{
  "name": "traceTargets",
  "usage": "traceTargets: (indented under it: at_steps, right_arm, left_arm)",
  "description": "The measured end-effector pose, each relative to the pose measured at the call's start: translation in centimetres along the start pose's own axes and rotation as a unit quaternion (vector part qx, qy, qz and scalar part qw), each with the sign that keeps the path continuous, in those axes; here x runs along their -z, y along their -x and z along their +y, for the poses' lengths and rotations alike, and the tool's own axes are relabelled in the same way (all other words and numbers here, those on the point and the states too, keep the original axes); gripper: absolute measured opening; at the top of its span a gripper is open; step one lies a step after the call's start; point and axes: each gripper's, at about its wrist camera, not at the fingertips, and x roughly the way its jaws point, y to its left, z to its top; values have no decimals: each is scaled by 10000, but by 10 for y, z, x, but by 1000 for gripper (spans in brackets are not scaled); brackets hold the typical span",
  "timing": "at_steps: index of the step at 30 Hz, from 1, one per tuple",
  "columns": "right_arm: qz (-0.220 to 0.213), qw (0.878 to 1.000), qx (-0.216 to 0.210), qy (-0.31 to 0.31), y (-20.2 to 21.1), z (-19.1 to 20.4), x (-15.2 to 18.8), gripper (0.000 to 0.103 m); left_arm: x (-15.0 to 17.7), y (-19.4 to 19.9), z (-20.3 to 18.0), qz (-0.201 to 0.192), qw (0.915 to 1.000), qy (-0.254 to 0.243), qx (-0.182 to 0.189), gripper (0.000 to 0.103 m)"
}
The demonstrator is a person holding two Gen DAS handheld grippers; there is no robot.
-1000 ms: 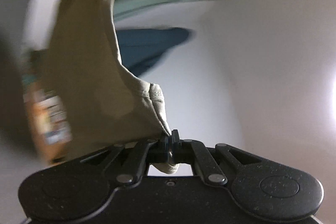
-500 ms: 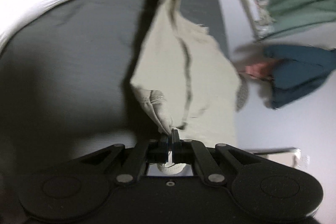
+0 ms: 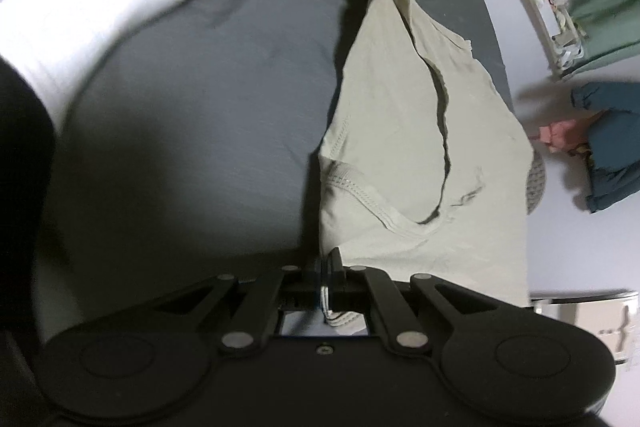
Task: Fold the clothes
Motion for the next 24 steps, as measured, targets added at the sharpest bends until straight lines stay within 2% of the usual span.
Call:
traceTargets:
  at_steps: [3, 5, 9, 11, 13, 14, 17, 19, 22, 24]
  right_arm:
    - [-148, 9997, -166, -112, 1, -3, -7, 3]
    - [-80, 9997, -145, -180, -9, -2, -13, 4]
    - [-139, 9966, -151, -795, -9, -9, -9, 7]
    - [-195, 9919, -261, -1225, -4, -17, -2, 16]
    - [-313, 9850, -368, -1657, 3, -26, 5, 36]
    - [-398, 9806, -420, -1874, 8, -31, 10, 38]
    - [-724, 9626, -565, -2548, 24, -48, 22, 43]
    - [-991, 9466, -498, -3027, 33, -63, 27, 52]
    - [-1315, 9103, -294, -3915, 38, -93, 31, 54]
    - [-1426, 8834, -227, -4459, 34, -116, 29, 54]
  left_arm:
    - [4, -1, 8, 187, 9994, -54, 292, 2]
    - [7, -4, 8, 363, 9984, 10, 429, 2]
    - [11, -11, 18, 497, 9958, 366, 680, 2]
    - [12, -9, 25, 430, 9941, 588, 805, 2]
    - [15, -5, 32, 425, 9914, 857, 896, 2]
    - [17, -3, 34, 424, 9898, 1004, 917, 2]
    - [27, 11, 47, 194, 9825, 1599, 934, 2]
    - [34, 21, 56, -79, 9743, 2094, 826, 2]
    - [43, 26, 75, -499, 9561, 2866, 362, 2]
    - [49, 19, 88, -531, 9446, 3236, -125, 3]
